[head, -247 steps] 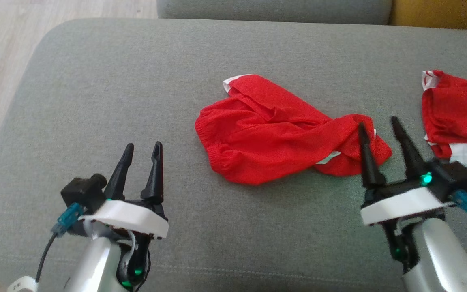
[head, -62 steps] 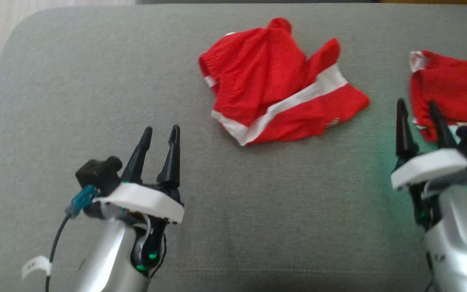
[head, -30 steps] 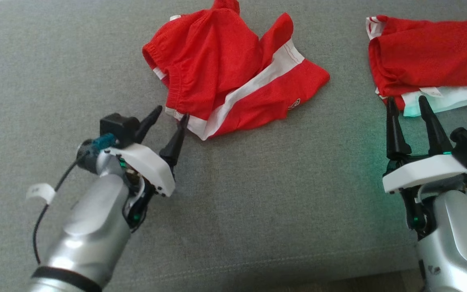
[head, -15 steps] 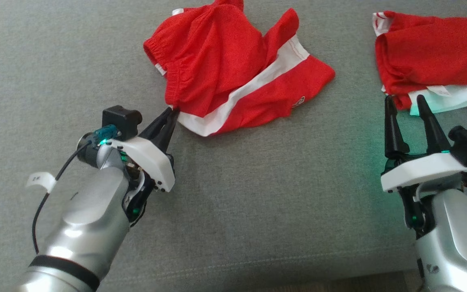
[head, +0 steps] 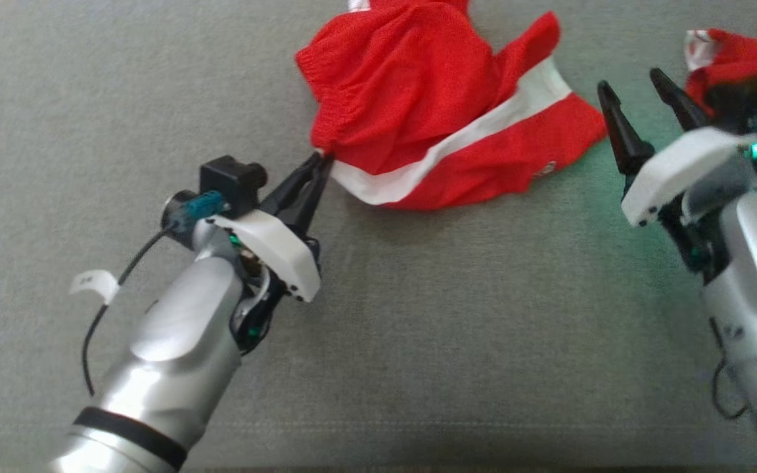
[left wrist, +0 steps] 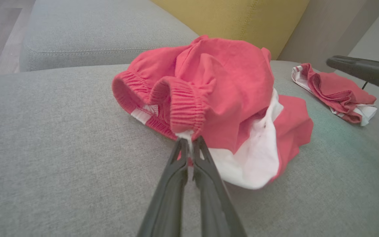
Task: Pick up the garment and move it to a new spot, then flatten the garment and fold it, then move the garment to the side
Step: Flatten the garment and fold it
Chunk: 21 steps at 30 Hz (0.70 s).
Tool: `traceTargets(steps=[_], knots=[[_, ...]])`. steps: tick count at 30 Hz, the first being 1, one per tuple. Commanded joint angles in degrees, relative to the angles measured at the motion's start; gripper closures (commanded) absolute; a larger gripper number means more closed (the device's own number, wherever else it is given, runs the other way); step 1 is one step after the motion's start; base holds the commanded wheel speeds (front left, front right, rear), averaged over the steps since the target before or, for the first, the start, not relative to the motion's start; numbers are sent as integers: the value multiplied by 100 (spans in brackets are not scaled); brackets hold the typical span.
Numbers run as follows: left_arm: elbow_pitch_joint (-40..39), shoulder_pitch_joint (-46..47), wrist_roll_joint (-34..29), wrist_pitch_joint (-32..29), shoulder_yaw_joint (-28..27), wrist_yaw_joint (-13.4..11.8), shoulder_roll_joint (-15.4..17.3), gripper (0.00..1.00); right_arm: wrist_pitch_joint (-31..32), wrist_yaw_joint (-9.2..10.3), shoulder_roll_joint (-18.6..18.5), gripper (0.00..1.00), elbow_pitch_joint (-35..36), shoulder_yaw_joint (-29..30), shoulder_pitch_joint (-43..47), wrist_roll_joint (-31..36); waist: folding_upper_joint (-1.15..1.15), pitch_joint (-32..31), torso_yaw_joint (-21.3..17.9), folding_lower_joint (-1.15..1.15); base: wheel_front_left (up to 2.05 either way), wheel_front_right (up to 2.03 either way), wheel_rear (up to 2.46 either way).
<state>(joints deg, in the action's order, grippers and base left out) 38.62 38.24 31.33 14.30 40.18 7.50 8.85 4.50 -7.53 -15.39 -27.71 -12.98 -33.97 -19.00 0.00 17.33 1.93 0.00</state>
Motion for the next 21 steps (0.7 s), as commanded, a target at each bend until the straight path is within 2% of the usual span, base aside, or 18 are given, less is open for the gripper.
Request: traceTargets(steps=[1, 5, 10, 21], knots=[[-199, 198, -55, 69, -150, -1, 59, 100, 196, 4, -165, 0, -1, -330, -295, -199, 0, 105, 168, 0, 0, 0, 0], [-243, 250, -138, 70, -75, -1, -109, 100, 639, 4, -596, 0, -435, -1044, -823, -742, 0, 223, 386, 0, 0, 0, 0], [-252, 347, -208, 70, -3, -1, -274, 100, 883, 4, -1016, 0, -945, -1766, -1320, -1269, 0, 319, 569, 0, 0, 0, 0], [-309, 454, -248, 70, 18, -1, -422, 100, 724, 4, -1276, 0, -1626, -2830, -1973, -2141, 0, 545, 720, 0, 0, 0, 0]])
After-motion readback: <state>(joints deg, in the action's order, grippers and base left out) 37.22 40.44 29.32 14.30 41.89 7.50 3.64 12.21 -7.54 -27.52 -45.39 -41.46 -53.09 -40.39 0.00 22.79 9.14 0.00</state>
